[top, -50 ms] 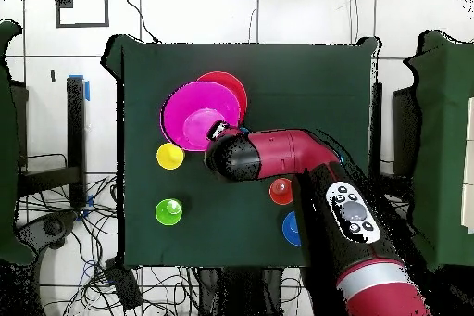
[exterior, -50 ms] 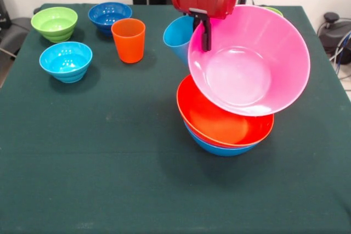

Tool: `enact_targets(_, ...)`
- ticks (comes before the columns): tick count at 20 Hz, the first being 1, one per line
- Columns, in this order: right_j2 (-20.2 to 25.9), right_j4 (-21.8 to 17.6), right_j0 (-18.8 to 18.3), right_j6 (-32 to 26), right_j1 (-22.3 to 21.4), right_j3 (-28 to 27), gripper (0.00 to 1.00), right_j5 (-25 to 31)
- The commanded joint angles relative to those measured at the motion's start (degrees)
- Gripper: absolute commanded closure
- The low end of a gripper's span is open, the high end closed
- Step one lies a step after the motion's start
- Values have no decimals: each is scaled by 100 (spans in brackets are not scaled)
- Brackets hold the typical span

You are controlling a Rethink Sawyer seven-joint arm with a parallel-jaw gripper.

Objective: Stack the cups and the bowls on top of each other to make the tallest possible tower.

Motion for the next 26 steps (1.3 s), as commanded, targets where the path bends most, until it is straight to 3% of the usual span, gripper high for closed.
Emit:
enact_targets(1,-79,-186,104,-91,61,15,0,-100)
enact_targets(20,-152,-197,159,-13,88,-39,0,-290)
enact_targets(24,95,-158,-6,-226,230,-6,0,-307)
enact_targets(26,503,-30,-298,-499,230,213,0,-280)
